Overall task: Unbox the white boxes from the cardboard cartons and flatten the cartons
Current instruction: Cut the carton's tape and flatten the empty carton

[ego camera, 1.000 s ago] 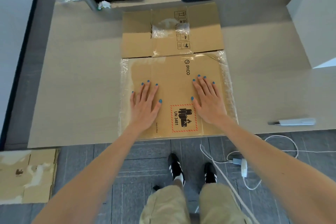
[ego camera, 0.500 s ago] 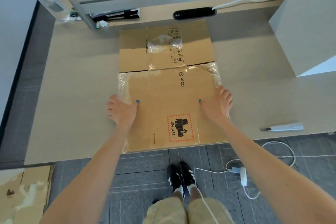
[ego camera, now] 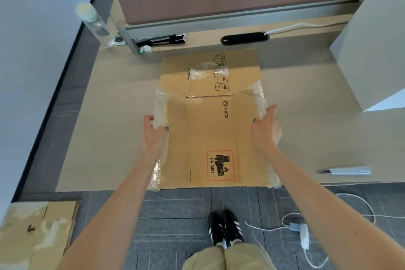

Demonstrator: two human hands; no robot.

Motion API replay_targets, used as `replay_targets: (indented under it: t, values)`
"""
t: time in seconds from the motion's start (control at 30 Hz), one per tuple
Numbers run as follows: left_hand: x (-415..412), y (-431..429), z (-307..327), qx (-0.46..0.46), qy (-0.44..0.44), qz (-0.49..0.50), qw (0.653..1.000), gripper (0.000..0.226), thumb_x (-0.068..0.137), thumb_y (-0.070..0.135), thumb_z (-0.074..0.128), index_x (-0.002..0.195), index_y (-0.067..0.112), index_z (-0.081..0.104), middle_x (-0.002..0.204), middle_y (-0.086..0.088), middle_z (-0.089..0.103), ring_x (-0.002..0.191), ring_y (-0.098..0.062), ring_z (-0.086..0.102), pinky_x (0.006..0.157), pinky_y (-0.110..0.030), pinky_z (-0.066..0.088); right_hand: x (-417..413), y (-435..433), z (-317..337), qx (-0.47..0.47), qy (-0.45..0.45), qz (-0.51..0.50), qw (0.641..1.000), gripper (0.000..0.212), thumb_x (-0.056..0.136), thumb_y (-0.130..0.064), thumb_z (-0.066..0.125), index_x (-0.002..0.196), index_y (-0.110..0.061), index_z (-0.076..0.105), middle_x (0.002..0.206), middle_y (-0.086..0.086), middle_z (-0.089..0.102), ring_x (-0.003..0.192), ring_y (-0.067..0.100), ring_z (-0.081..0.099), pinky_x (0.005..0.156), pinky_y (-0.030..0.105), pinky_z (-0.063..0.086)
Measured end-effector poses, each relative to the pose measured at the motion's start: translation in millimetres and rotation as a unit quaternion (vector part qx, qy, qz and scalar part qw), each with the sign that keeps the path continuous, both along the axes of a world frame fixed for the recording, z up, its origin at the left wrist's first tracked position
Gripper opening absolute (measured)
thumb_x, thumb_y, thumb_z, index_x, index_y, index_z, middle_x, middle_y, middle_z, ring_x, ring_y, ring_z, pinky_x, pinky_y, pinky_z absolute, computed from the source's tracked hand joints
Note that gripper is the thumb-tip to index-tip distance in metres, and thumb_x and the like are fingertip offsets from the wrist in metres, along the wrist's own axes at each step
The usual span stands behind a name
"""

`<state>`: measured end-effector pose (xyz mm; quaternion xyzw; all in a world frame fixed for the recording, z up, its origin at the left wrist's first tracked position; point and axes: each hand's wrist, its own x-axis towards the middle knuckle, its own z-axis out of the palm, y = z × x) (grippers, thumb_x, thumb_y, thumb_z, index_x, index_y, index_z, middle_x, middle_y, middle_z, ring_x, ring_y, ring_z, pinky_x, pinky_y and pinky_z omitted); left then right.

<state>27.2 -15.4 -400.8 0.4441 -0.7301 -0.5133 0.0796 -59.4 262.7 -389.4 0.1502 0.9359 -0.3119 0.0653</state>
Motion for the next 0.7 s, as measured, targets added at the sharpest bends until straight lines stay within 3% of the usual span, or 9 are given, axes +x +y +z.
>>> replay_targets:
  t: [0.13, 0.3, 0.4, 0.5, 0.6, 0.7]
  values:
    - [13, -2, 22, -0.017, 0.025, 0.015, 0.999, 0.037, 0.073, 0.005, 0.060, 0.097, 0.030, 0.046, 0.097, -0.008, 0.064, 0.071, -0.024, 0.060, 0.070, -0.048, 0.054, 15, -13, 20, -0.004, 0.048, 0.010, 0.999, 0.025, 0.092, -0.003, 0.047, 0.113, -0.007, 0.035, 0.091, 0.013, 0.062, 0.069, 0.029, 0.052, 0.061, 0.034, 0.037]
    - [43, -19, 57, -0.053, 0.062, 0.041, 0.996, 0.036, 0.080, -0.002, 0.062, 0.102, 0.021, 0.045, 0.097, -0.009, 0.059, 0.075, -0.018, 0.054, 0.068, -0.037, 0.047, 34, -44, 39, -0.052, 0.072, 0.013, 0.996, 0.021, 0.092, -0.005, 0.044, 0.107, -0.013, 0.032, 0.088, 0.009, 0.063, 0.066, 0.027, 0.056, 0.058, 0.036, 0.043]
    - [72, -30, 67, -0.062, 0.076, 0.071, 0.993, 0.036, 0.086, -0.004, 0.060, 0.107, 0.018, 0.043, 0.094, 0.002, 0.052, 0.076, -0.010, 0.050, 0.064, -0.024, 0.043, 51, -67, 53, -0.074, 0.084, 0.037, 0.993, 0.022, 0.092, -0.006, 0.044, 0.109, -0.013, 0.032, 0.089, 0.008, 0.063, 0.070, 0.028, 0.058, 0.064, 0.043, 0.051]
    - [103, -45, 75, -0.092, 0.075, 0.109, 0.987, 0.036, 0.090, -0.004, 0.058, 0.111, 0.019, 0.040, 0.091, 0.019, 0.041, 0.075, 0.007, 0.040, 0.063, -0.013, 0.035, 69, -94, 66, -0.100, 0.095, 0.074, 0.988, 0.025, 0.091, -0.004, 0.044, 0.113, -0.012, 0.034, 0.090, 0.008, 0.061, 0.070, 0.027, 0.057, 0.059, 0.040, 0.049]
    - [139, -66, 85, -0.111, 0.071, 0.152, 0.979, 0.036, 0.091, -0.003, 0.058, 0.111, 0.022, 0.040, 0.092, 0.017, 0.046, 0.075, 0.002, 0.045, 0.059, -0.015, 0.038, 93, -125, 74, -0.137, 0.096, 0.120, 0.979, 0.024, 0.089, -0.004, 0.040, 0.110, -0.012, 0.034, 0.091, 0.008, 0.059, 0.069, 0.025, 0.054, 0.054, 0.034, 0.042]
    - [184, -92, 96, -0.148, 0.036, 0.215, 0.965, 0.033, 0.087, 0.009, 0.063, 0.108, 0.026, 0.046, 0.092, 0.011, 0.057, 0.073, -0.013, 0.053, 0.063, -0.029, 0.042, 118, -163, 79, -0.168, 0.101, 0.154, 0.968, 0.025, 0.085, -0.003, 0.040, 0.107, -0.012, 0.034, 0.088, 0.008, 0.057, 0.065, 0.022, 0.051, 0.049, 0.030, 0.032]
